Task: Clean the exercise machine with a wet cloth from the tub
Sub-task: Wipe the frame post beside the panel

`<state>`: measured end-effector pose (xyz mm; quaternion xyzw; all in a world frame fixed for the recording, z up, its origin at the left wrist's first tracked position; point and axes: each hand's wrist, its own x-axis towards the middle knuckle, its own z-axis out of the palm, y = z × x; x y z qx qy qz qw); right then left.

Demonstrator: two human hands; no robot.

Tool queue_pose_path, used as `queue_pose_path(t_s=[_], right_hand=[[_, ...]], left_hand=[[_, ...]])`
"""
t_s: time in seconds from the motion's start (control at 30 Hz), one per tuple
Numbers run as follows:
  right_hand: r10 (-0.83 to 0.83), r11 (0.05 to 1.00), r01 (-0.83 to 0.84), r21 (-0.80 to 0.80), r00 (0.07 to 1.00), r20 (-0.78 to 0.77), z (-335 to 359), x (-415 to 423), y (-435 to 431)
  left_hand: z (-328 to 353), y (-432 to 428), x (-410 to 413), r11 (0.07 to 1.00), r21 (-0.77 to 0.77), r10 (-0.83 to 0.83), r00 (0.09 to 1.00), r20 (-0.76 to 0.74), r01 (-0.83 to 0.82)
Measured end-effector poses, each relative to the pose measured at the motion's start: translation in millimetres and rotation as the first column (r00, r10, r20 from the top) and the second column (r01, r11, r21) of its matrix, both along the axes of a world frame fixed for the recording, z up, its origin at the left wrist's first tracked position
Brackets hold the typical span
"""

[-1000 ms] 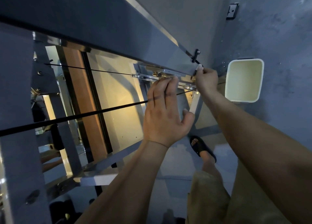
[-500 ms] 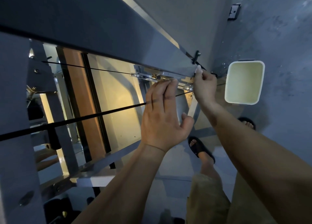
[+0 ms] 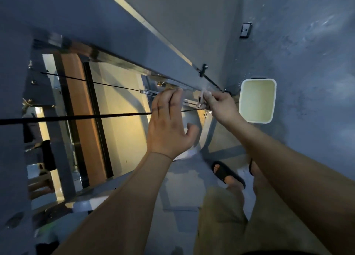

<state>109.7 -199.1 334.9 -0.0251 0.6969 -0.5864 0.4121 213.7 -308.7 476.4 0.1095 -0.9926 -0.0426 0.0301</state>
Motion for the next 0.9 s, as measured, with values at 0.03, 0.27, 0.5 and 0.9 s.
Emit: queue_pose_path(t_s=[0.03,0.27,0.5,0.9], right_hand=[[-0.002,1.000,0.002,0.016,0.999,0.037,4.8,-0.4,11.5],[-0.003,0.990,0.030,-0.137,0.981,0.193,50.2,4.6,71.2],[0.154,0.977,-0.168,-0.134,0.982,-0.108,82.4,10.4,93.3],[-0.039,0.983,0.070,-0.167,0.982,0.187,56.3,-0.3,119.6]], left_hand=[[1.0,1.1,0.2,1.000,-0.005,0.003,1.000,0.013,-0.003],[10.7,11.1,4.1,0.996,0.073,0.036,0.998,0.052,-0.040],[6.9,70.4,-2.1,0.763,0.602,0.202,0.971,0.125,-0.236],[-31.1,71.2,-12.6,0.017,0.803,0.518,0.692,0.503,-0.596]])
